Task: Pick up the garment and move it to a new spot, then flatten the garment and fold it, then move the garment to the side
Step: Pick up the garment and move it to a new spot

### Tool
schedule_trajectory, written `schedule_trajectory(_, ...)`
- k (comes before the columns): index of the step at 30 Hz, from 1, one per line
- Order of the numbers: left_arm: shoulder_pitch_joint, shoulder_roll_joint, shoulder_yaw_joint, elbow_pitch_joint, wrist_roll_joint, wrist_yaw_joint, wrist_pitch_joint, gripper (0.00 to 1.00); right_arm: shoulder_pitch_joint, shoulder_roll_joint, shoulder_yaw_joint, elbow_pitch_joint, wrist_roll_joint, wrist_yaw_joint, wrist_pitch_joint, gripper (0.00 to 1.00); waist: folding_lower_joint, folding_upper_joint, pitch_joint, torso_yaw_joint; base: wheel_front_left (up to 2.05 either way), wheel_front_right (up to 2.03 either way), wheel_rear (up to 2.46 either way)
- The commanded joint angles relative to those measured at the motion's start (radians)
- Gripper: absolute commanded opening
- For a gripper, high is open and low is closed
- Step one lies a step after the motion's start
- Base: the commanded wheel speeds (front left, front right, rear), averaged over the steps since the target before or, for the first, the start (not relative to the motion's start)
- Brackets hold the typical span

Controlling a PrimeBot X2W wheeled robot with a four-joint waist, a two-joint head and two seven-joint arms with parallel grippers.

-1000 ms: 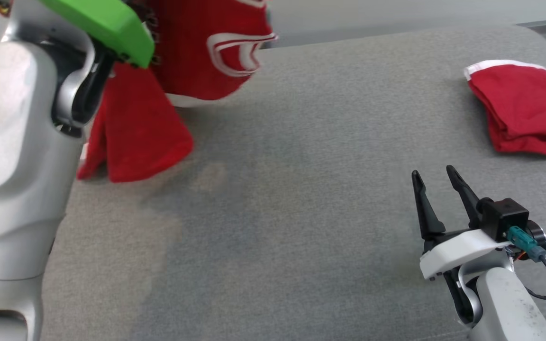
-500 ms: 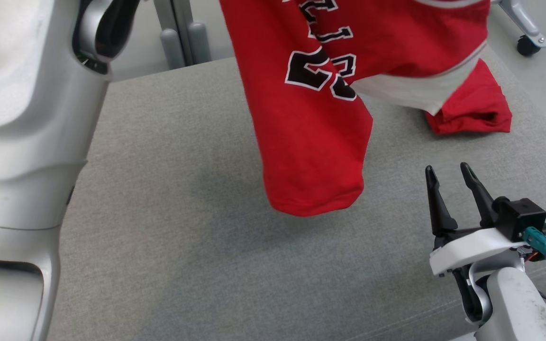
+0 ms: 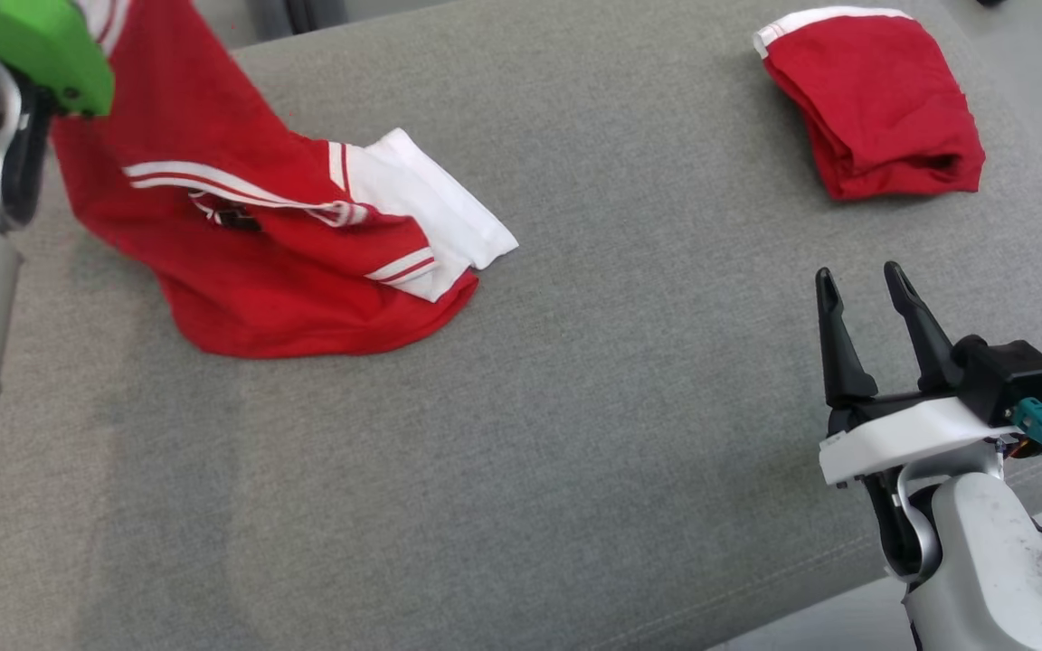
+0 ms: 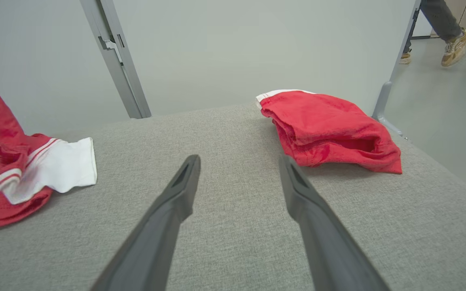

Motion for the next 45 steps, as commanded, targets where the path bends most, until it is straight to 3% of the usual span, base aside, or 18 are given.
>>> schedule_trajectory(1, 0.022, 0.025, 0.009, 0.024, 0.000, 0.009, -0.014, 0.00, -0.015, -0.003, 0.003, -0.006, 0.009, -0.001, -0.004, 1.00, 0.0000, -0.0001, 0.059, -0.019, 0.00, 0.00, 0.00)
schedule_trajectory(8, 0.079, 0.074, 0.033, 0.113, -0.023, 0.012, -0.050, 0.00, -0.032, -0.003, 0.011, -0.009, 0.002, -0.001, -0.004, 1.00, 0.0000, -0.0001, 0.105, -0.002, 0.00, 0.00, 0.00)
schedule_trajectory(11, 0.104, 0.071, 0.023, 0.123, -0.028, 0.000, -0.063, 0.71, -0.039, -0.003, 0.012, -0.006, -0.002, -0.001, -0.004, 1.00, 0.0000, -0.0001, 0.108, 0.014, 0.00, 0.00, 0.00)
schedule_trajectory(12, 0.111, 0.066, 0.017, 0.124, -0.027, -0.004, -0.066, 1.00, -0.043, -0.003, 0.013, -0.006, -0.004, -0.001, -0.004, 1.00, 0.0000, -0.0001, 0.106, 0.020, 0.00, 0.00, 0.00)
schedule_trajectory(20, 0.159, 0.052, 0.008, 0.093, -0.049, -0.019, -0.129, 1.00, -0.050, -0.003, 0.018, -0.011, -0.032, -0.001, -0.004, 1.00, 0.0000, -0.0001, 0.066, 0.058, 0.00, 0.00, 0.00)
schedule_trajectory(26, 0.258, 0.030, 0.011, -0.015, -0.062, -0.025, -0.172, 1.00, -0.032, -0.003, 0.007, -0.007, -0.063, -0.001, -0.005, 1.00, 0.0000, -0.0001, -0.003, 0.096, 0.00, 0.00, 0.00)
schedule_trajectory(37, 0.561, -0.040, 0.086, -0.216, -0.046, 0.029, -0.181, 1.00, 0.027, -0.003, -0.013, 0.005, -0.097, -0.001, -0.005, 1.00, 0.0000, -0.0001, -0.140, 0.158, 0.00, 0.00, 0.00)
schedule_trajectory(45, 0.799, -0.117, 0.189, -0.317, -0.015, 0.043, -0.180, 1.00, 0.095, -0.003, -0.007, 0.015, -0.091, -0.001, -0.005, 1.00, 0.0000, -0.0001, -0.211, 0.185, 0.00, 0.00, 0.00)
